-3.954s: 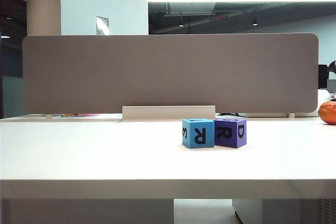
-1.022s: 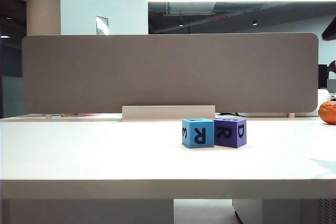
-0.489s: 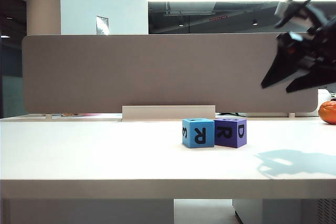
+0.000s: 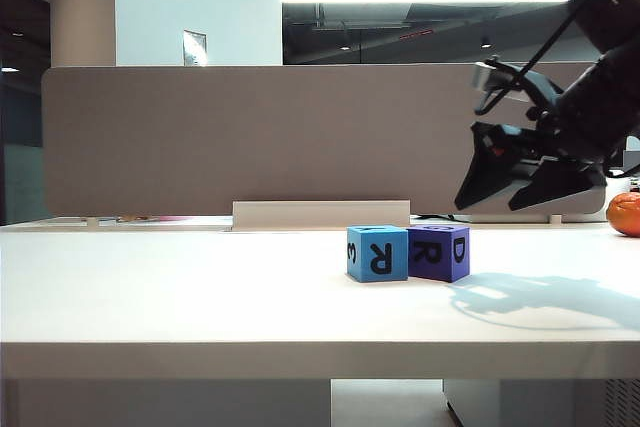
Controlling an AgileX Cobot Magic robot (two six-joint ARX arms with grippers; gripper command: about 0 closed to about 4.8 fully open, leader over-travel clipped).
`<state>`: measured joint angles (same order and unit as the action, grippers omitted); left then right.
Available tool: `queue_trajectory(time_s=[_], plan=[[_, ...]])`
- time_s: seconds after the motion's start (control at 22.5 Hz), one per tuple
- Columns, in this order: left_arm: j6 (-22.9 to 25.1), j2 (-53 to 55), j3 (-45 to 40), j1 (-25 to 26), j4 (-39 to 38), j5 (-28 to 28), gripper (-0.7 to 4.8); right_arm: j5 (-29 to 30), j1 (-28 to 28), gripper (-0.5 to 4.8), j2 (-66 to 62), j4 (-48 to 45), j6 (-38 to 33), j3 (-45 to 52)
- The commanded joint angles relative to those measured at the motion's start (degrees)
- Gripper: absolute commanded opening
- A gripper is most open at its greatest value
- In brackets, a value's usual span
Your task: Stack one letter block on top of another letter block.
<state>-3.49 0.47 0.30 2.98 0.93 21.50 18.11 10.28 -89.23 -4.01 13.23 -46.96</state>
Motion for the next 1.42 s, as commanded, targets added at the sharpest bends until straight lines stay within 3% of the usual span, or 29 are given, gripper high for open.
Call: queue_trajectory(time_s=[0.04,0.44,0.98,1.02,1.07,1.2,1.29,1.42], plan=[[0.04,0.09,0.33,0.0,0.35,-1.25,-0.06,0.11,0.9,4.79,-1.81,-0.92,4.68,-1.66],[0.04,0.09,0.33,0.0,0.35,-2.84,-0.06,0.0,2.34,4.79,-9.88,-1.14,5.42,-6.23],[0.0,0.07,0.35,0.0,0.37,-3.28,-0.06,-0.63,3.72,4.79,-15.61,-8.66,6.36,-7.23],[0.02,0.07,0.35,0.0,0.37,-3.3,-0.06,-0.59,3.72,4.66,-15.61,-8.7,6.36,-7.23],[0.02,0.07,0.35,0.0,0.39,-3.3,-0.06,-0.59,3.72,3.93,-15.61,-8.87,6.36,-7.23],[0.0,0.07,0.35,0.0,0.39,-3.3,-0.06,-0.61,3.72,2.51,-15.61,-8.94,6.36,-7.23],[0.0,0.07,0.35,0.0,0.39,-3.3,-0.06,-0.61,3.72,2.08,-15.58,-9.05,6.36,-7.23],[-0.02,0.07,0.35,0.0,0.42,-3.28,-0.06,-1.49,3.72,1.98,-15.15,-9.29,6.36,-7.26]])
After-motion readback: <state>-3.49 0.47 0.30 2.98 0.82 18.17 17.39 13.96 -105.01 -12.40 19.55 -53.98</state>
